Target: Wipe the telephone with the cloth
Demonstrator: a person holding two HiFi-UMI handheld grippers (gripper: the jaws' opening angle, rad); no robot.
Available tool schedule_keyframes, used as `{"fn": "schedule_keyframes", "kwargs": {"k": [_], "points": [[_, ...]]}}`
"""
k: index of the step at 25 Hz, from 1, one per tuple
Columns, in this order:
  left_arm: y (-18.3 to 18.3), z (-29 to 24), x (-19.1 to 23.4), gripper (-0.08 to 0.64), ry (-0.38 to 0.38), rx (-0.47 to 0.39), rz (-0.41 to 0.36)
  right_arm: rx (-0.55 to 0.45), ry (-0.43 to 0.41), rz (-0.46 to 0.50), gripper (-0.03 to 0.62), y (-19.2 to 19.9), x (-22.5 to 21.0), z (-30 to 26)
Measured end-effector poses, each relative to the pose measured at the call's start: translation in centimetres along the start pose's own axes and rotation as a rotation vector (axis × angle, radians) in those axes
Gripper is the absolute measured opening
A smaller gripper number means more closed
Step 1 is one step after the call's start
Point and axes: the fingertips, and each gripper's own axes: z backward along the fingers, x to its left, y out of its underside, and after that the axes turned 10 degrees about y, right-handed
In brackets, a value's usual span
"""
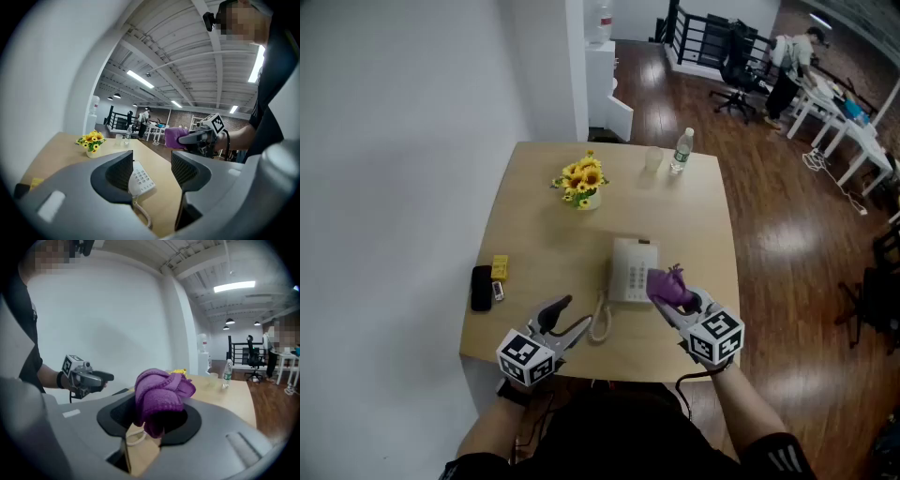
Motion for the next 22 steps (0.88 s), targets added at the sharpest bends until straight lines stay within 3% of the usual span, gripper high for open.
{"fn": "schedule_keyframes", "kwargs": {"k": [3, 8, 16, 22], "points": [[-0.3, -1.5, 0.8, 0.25, 0.0, 0.011, -0.014, 0.055, -0.016, 0.089, 0.144, 0.1, -1.8, -4.3], [-0.6, -3.6, 1.6, 0.25, -0.017, 0.017, 0.002, 0.19, -0.015, 0.347, 0.144, 2.2, -4.7, -11.9], [0.8, -5.6, 3.8, 0.25, -0.082, 0.053, 0.048, 0.411, -0.099, 0.548, 0.144, 6.1, -7.1, -21.2], [1.5, -6.5, 5.2, 0.25, -0.121, 0.067, 0.082, 0.511, -0.131, 0.643, 0.144, 8.4, -8.2, -25.7]]}}
